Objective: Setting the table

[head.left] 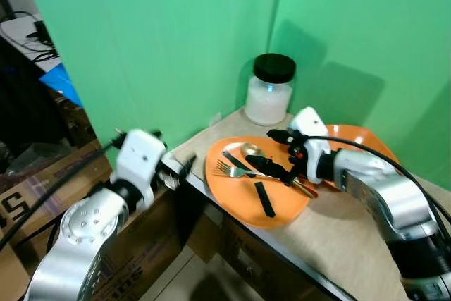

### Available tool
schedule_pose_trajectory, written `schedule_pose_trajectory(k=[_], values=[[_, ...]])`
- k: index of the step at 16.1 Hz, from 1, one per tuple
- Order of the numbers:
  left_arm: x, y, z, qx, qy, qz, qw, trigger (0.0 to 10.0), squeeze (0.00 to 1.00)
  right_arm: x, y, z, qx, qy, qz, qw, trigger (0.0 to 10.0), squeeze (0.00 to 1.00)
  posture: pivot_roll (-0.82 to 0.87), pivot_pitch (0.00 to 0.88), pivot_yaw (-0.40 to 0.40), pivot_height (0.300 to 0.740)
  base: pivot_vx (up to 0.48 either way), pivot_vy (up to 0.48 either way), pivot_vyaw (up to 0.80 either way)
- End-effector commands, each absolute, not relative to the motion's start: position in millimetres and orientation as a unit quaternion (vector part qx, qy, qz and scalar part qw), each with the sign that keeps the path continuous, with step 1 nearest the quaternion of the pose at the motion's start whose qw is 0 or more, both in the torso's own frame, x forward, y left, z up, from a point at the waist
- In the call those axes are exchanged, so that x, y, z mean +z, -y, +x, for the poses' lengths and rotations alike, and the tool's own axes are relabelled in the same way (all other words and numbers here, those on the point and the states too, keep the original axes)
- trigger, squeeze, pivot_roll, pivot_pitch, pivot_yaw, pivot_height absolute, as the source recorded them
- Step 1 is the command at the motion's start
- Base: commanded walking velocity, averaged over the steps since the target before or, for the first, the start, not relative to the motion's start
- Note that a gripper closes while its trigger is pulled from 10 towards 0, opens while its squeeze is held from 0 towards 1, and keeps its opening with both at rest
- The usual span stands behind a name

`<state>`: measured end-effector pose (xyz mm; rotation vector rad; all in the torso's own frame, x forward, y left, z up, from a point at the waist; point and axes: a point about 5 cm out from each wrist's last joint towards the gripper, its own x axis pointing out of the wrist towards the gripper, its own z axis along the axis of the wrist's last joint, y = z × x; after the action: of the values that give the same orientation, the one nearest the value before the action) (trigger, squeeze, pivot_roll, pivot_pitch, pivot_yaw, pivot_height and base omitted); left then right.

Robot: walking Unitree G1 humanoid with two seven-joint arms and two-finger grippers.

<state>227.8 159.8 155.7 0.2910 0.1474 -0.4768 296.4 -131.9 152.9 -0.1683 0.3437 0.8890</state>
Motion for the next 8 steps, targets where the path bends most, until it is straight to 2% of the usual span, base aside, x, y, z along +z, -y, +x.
schedule_pose_trajectory(k=[1,3,8], values=[[152,-158,222,-0.261,-0.090,0.144,0.950,10.0,0.94,151,129,302,0.406,-0.190,-0.087,0.890,10.0,0.26,0.02,0.005,-0.030,0.740,0.000,0.000,0.00],[146,-163,217,-0.267,-0.108,0.153,0.945,10.0,0.92,145,126,305,0.377,-0.231,-0.091,0.892,10.0,0.00,0.02,0.008,-0.037,0.740,0.000,0.000,0.00],[146,-167,215,-0.268,-0.114,0.152,0.945,10.0,0.89,128,127,295,0.362,-0.304,-0.092,0.876,10.0,0.00,0.02,0.017,-0.040,0.740,0.000,0.000,0.00]])
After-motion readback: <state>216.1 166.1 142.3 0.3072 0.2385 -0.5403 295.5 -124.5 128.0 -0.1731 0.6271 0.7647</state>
